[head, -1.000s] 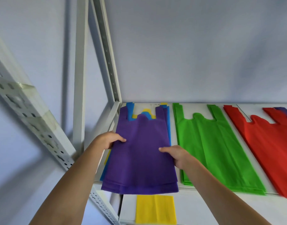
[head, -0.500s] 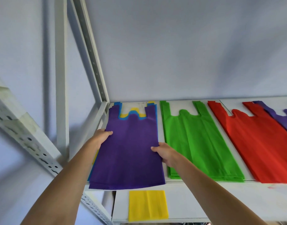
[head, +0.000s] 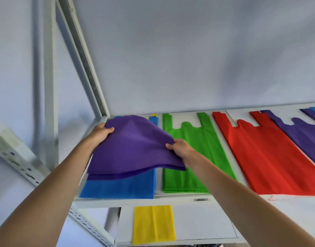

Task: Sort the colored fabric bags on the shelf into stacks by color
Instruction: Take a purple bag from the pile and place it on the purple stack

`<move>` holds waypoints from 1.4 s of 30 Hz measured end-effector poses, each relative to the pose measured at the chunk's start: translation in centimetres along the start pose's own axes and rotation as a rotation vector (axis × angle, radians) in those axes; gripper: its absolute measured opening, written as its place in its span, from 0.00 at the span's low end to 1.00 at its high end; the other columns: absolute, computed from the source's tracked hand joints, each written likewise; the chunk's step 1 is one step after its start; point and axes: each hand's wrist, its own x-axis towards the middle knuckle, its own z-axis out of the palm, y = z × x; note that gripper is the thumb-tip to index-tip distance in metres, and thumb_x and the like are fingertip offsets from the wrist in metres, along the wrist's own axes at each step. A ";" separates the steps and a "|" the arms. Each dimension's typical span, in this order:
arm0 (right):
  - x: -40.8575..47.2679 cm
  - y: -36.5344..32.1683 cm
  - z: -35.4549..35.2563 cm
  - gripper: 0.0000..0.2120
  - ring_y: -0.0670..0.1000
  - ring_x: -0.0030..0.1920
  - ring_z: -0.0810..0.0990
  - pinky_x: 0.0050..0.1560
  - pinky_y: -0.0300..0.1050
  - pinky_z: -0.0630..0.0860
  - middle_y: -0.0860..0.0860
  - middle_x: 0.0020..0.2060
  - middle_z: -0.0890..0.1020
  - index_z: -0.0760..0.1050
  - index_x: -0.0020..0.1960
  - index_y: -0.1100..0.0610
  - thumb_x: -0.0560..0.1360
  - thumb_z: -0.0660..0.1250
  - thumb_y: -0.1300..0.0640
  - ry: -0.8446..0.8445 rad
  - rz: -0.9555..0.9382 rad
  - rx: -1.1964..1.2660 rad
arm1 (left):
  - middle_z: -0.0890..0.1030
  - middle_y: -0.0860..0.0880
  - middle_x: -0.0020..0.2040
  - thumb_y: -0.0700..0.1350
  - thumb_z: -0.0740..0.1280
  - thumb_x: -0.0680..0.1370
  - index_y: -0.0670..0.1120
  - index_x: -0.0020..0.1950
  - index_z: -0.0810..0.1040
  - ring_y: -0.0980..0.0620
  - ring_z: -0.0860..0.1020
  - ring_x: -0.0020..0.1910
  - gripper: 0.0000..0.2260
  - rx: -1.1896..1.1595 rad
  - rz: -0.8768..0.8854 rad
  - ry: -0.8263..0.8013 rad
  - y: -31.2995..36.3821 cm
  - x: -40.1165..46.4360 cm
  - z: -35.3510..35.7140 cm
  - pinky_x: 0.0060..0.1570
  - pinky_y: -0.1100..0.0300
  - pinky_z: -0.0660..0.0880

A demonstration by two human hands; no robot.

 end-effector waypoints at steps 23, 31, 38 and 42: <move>-14.8 -6.9 -48.5 0.14 0.50 0.37 0.83 0.38 0.41 0.81 0.53 0.43 0.84 0.77 0.57 0.55 0.74 0.62 0.64 0.080 -0.144 0.193 | 0.82 0.51 0.27 0.38 0.62 0.79 0.44 0.46 0.77 0.58 0.79 0.22 0.06 -0.376 0.103 -0.283 26.7 -13.1 38.5 0.22 0.69 0.73; -10.9 -10.1 -61.1 0.06 0.47 0.19 0.78 0.22 0.32 0.74 0.51 0.21 0.81 0.75 0.41 0.58 0.76 0.62 0.60 0.324 0.104 -0.048 | 0.74 0.47 0.35 0.38 0.60 0.78 0.45 0.39 0.72 0.52 0.72 0.31 0.08 -0.292 -0.043 -0.369 34.5 -11.3 50.1 0.30 0.61 0.69; -9.2 -16.1 -67.6 0.17 0.50 0.37 0.81 0.38 0.44 0.82 0.52 0.43 0.81 0.75 0.59 0.51 0.76 0.61 0.68 0.288 -0.411 0.157 | 0.80 0.50 0.41 0.35 0.58 0.79 0.49 0.46 0.75 0.54 0.77 0.36 0.11 -0.554 0.245 -0.377 43.8 -8.4 54.9 0.34 0.64 0.76; -8.5 -13.6 -70.6 0.20 0.50 0.39 0.83 0.43 0.46 0.82 0.53 0.47 0.82 0.75 0.63 0.51 0.75 0.62 0.68 0.240 -0.471 0.220 | 0.80 0.51 0.49 0.36 0.60 0.79 0.49 0.58 0.74 0.54 0.79 0.44 0.12 -0.603 0.329 -0.396 43.0 -7.4 58.1 0.46 0.58 0.77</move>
